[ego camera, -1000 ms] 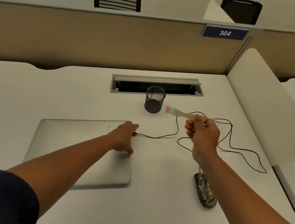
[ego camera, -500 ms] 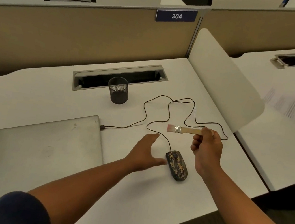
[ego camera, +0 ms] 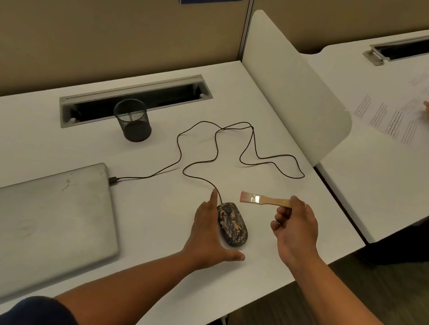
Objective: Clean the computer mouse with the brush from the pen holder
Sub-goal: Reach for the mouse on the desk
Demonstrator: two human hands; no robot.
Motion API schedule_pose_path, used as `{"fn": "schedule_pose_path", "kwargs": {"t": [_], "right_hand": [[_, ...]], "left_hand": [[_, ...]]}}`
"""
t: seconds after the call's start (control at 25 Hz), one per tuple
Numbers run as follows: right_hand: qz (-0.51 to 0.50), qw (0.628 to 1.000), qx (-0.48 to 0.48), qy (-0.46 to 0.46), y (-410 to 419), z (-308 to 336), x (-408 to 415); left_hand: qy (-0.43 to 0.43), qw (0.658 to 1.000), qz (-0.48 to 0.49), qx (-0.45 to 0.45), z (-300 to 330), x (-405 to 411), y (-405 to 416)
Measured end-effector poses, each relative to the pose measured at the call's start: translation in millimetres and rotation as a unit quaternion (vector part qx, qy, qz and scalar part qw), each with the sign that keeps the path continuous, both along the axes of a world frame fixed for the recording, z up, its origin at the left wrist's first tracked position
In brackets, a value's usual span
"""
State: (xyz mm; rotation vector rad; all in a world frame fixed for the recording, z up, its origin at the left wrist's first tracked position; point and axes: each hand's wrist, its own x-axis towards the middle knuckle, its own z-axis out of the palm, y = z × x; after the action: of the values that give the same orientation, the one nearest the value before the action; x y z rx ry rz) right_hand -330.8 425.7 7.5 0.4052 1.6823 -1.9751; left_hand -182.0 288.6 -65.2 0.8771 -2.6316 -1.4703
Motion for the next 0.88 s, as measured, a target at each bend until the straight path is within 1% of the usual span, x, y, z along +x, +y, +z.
{"fn": "schedule_pose_path", "kwargs": {"t": [0.52,0.72,0.88], "right_hand": [[0.01,1.0,-0.001,-0.023,8.3,-17.0,-10.3],[0.024,0.999,-0.015,-0.023,16.5,-9.1,-4.1],[0.004,0.999,-0.033,-0.012,25.2,3.3,27.0]], "left_hand": [[-0.01,0.998,0.034,-0.049,-7.7,-7.6,5.0],[0.001,0.999,0.006,-0.041,7.9,-0.2,2.7],[0.03,0.998,-0.041,-0.038,28.8,20.4,1.7]]}}
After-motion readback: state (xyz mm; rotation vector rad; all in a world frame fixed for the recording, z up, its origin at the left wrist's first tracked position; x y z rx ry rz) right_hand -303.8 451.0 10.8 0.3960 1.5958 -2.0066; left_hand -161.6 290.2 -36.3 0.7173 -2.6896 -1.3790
